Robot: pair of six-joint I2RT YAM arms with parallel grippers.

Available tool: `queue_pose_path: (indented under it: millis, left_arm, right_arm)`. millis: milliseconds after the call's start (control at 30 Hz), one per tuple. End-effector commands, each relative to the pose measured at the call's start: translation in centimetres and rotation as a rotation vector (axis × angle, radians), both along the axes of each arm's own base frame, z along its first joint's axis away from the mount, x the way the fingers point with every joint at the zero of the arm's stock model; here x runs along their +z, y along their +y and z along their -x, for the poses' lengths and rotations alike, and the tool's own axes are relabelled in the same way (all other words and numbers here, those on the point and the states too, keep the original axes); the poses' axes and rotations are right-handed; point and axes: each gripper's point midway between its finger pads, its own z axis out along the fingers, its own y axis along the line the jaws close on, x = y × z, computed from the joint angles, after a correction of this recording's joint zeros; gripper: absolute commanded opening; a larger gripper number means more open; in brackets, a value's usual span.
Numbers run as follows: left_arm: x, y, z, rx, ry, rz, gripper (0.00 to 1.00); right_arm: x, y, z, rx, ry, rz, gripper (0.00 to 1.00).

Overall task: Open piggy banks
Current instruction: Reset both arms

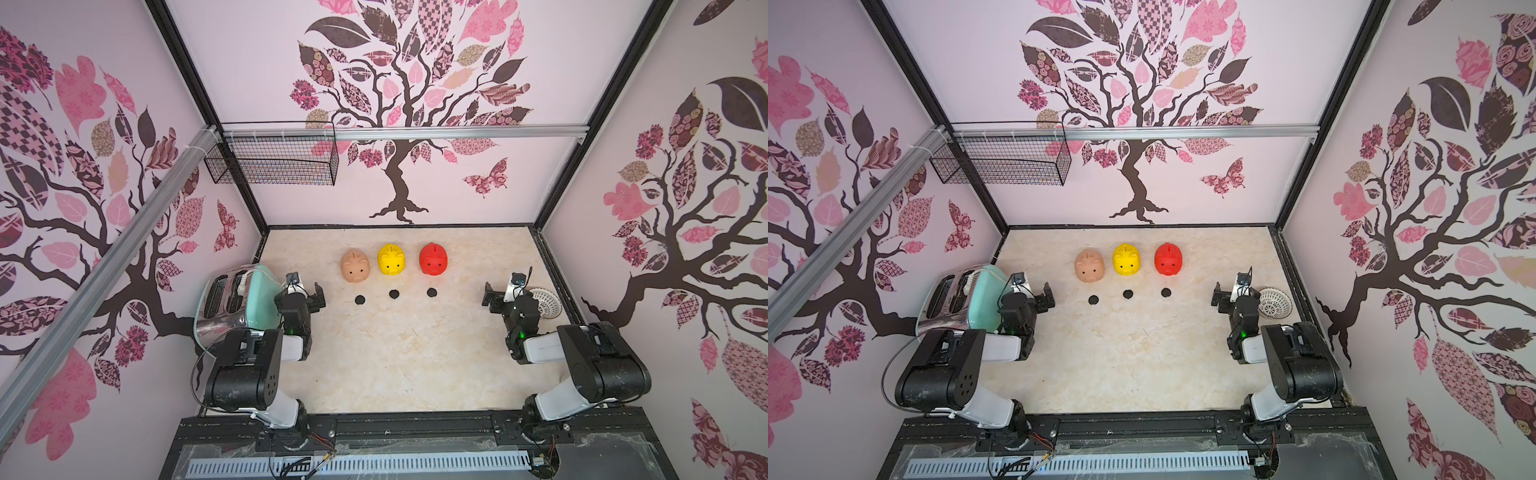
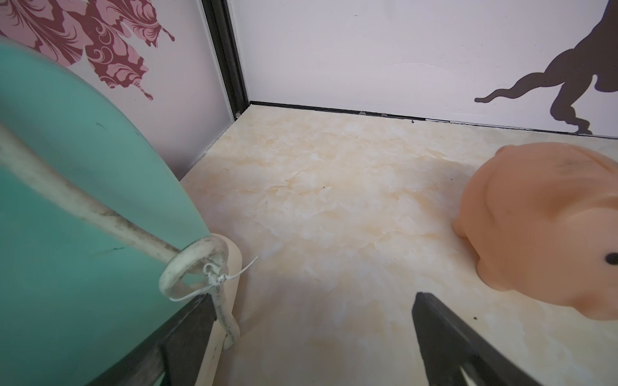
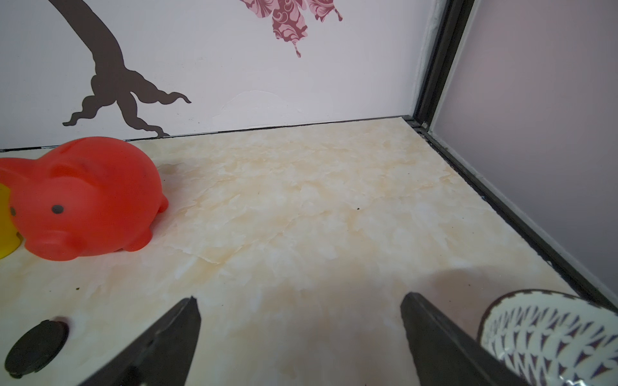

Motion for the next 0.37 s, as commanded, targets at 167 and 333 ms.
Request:
queue_pose_path:
  millis: [167, 333]
  left_arm:
    - [-0.12, 0.29, -0.17, 0.018, 0.009, 0.007, 0.98]
    - [-0.03, 0.22, -0.07, 0.012, 0.004, 0.005, 0.98]
  right_arm:
    - [0.09, -0.46, -0.18, -0.021, 0.001, -0.007, 1.0]
    - [0.08, -0.44, -0.22, -0.02, 0.001, -0.007, 1.0]
